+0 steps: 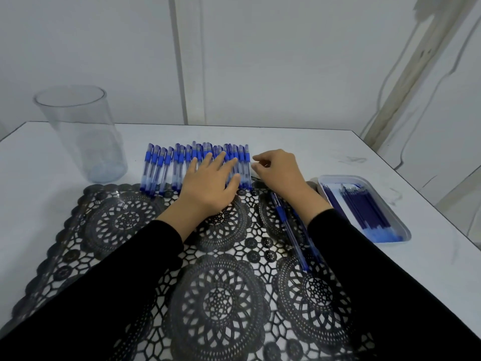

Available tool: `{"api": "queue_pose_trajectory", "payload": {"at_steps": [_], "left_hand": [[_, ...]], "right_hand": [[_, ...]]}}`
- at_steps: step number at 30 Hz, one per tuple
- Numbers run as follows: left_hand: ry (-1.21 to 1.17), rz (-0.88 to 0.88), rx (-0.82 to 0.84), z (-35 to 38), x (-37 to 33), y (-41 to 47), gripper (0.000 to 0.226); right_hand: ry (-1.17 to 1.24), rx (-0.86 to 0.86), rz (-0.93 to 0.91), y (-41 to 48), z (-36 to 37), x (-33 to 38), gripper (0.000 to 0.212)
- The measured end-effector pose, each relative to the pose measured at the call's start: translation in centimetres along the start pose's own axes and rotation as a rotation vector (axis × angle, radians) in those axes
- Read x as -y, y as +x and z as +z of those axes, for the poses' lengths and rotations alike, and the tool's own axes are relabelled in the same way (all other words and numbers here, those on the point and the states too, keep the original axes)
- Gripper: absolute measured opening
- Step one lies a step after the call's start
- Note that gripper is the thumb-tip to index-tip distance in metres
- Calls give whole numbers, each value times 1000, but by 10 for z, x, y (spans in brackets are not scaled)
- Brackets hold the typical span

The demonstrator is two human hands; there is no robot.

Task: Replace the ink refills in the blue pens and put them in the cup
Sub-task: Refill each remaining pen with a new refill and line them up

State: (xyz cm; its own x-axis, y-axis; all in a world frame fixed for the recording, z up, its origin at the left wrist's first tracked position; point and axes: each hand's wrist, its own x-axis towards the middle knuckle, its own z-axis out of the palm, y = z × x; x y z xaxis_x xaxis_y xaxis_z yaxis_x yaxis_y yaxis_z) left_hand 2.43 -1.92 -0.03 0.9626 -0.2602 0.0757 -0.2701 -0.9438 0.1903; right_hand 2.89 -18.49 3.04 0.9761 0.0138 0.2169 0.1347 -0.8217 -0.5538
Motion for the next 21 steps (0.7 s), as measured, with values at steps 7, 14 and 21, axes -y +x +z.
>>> {"api": "queue_pose_trajectory", "payload": {"at_steps": [7,14,21], "left_hand": [[21,-35,10,10,3,0,56],[9,-29,-3,11,3,0,56],[-33,-24,-24,7,4,1,57]], "right_hand": [[25,28,86,17,16,4,32],[42,13,127,17,14,-3,27],[222,-52,156,3,8,-1,27]]}}
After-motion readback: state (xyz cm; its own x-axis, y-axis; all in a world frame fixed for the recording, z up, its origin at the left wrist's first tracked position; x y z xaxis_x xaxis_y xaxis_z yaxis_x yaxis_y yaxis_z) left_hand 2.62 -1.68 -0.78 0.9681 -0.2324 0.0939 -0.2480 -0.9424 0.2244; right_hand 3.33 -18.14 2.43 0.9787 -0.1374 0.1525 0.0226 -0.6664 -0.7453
